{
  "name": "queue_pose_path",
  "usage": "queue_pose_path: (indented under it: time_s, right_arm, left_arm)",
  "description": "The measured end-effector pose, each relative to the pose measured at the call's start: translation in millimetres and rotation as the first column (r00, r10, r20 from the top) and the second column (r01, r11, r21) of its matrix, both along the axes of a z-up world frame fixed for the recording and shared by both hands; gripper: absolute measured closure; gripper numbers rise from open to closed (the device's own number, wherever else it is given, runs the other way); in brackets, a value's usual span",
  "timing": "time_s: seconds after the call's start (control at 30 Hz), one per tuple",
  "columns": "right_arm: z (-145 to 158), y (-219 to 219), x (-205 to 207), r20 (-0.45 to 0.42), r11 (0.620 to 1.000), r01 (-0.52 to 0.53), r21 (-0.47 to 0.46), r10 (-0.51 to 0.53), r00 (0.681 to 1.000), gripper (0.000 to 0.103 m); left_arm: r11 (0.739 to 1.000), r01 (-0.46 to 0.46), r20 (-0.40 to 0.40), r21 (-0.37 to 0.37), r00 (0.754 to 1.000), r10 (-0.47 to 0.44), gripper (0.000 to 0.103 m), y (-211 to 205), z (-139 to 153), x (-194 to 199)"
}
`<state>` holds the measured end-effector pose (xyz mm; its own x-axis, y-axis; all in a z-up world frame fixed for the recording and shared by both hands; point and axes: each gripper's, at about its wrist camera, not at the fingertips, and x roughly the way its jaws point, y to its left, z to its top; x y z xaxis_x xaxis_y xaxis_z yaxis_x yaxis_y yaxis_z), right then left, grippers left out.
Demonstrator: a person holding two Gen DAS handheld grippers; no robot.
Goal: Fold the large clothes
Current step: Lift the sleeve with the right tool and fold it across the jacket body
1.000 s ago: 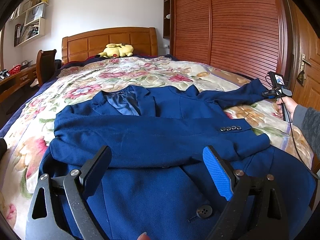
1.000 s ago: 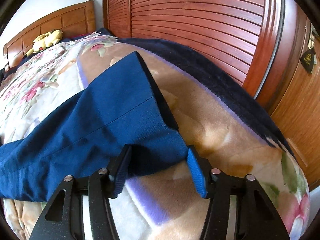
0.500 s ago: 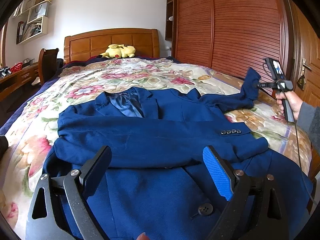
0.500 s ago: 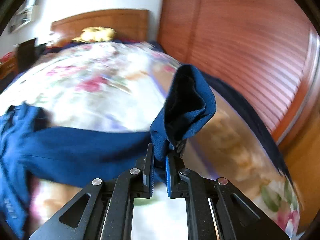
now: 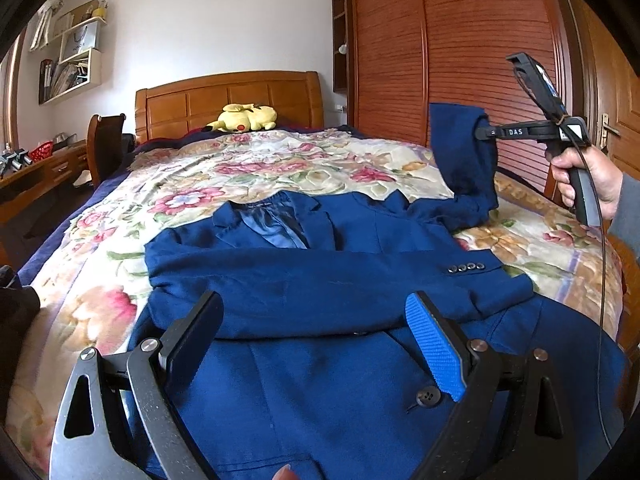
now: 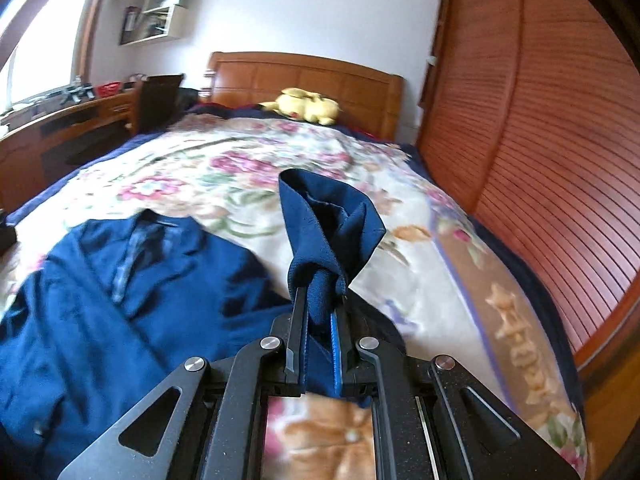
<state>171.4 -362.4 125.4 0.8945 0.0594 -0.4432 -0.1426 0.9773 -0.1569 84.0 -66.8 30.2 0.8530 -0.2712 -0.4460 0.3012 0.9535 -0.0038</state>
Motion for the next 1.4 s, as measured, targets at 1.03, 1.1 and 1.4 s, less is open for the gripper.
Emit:
queue_pose_path:
  time_s: [1.03,1.1,1.4]
  right_arm:
    - [-71.4,135.3,-43.3,-0.138,0.875,-0.413,0.252,0.455,0.880,0.094]
    - [-78.4,137.8,-43.4,-0.168,0.877,-0.411,0.249,0.457,0.873,0.094]
    - [-93.0,162.2,-39.3,-0.226,0.894,-0.409,0.181,0.443,0.868,0.079]
  left_arm:
    - [0.987,-0.139,0.022,-0.081,0.990,0.141,0.010,81.9,11.5,-16.0]
    - [0.986,-0.146,0.020,-0.082,0.989,0.148,0.010,85.1,10.9,-14.5]
    - [0.985,-0.154,0.009,-0.076,0.988,0.155,0.010,83.6,7.1,-8.9]
